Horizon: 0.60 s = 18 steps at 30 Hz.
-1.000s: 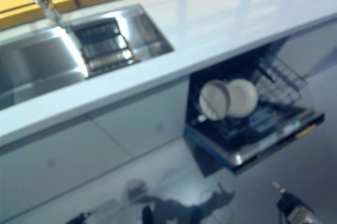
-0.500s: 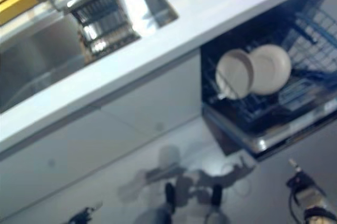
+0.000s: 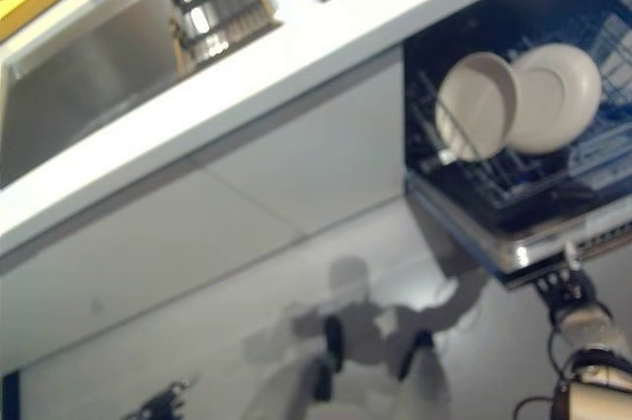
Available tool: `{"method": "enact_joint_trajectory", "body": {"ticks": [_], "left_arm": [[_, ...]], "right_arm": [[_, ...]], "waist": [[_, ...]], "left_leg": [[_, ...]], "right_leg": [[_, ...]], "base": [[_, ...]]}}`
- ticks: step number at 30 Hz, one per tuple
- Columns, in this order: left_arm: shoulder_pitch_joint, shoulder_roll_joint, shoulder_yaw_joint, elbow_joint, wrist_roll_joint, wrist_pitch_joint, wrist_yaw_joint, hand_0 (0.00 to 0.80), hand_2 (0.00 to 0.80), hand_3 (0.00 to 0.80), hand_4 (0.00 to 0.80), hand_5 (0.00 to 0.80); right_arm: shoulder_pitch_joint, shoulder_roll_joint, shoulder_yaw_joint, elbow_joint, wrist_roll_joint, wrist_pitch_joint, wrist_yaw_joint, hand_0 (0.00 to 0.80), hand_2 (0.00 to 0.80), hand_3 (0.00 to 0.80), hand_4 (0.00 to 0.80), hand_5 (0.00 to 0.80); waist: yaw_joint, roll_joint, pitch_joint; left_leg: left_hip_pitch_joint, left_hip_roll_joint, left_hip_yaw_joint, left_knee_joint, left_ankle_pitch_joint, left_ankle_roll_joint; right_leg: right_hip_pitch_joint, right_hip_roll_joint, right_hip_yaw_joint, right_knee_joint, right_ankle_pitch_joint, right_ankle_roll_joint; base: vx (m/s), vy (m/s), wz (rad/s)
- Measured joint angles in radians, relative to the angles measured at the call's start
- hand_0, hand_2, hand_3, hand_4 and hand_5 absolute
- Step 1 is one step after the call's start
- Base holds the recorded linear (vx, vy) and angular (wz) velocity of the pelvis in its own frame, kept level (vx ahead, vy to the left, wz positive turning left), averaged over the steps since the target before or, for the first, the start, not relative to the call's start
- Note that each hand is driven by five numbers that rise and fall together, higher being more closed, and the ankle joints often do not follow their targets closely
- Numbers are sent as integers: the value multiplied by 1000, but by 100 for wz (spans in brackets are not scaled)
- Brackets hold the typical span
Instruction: Take plates into dishwasher
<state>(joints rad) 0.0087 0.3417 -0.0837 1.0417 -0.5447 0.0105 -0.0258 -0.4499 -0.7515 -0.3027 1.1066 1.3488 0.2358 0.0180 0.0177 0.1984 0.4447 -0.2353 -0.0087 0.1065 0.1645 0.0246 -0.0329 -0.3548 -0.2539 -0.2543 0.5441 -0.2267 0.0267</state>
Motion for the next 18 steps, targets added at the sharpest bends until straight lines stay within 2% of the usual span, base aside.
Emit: {"method": "enact_joint_trajectory", "body": {"ticks": [6,13,16,18], "left_arm": [[2,-20,-14,-11,2,6,0,0,0,0,0,0],[18,-20,-14,-9,1,20,-1,0,0,0,0,0],[21,-20,-14,-11,2,25,-1,0,0,0,0,0],[26,-20,-14,-13,2,25,-1,0,0,0,0,0]], "right_arm": [[-17,-21,34,0,-30,25,0,0,0,0,0,0],[-52,-62,149,0,-42,46,0,0,0,0,0,0],[-64,-75,161,0,-42,52,-3,0,0,0,0,0],[-68,-84,174,0,-42,55,-5,0,0,0,0,0]], "waist": [[1,15,0],[3,25,-7],[17,25,-7],[27,25,-7]], "left_leg": [[15,5,-1,18,0,-1],[36,13,-4,22,0,-1],[35,17,-7,23,0,-1],[32,22,-9,25,1,-1]], "right_leg": [[14,1,0,19,-3,-8],[41,7,-5,14,-1,-20],[41,9,-9,11,4,-23],[47,8,-28,1,10,-26]], "base": [[21,19,0],[10,3,-1],[10,-7,-4],[4,-11,0]]}}
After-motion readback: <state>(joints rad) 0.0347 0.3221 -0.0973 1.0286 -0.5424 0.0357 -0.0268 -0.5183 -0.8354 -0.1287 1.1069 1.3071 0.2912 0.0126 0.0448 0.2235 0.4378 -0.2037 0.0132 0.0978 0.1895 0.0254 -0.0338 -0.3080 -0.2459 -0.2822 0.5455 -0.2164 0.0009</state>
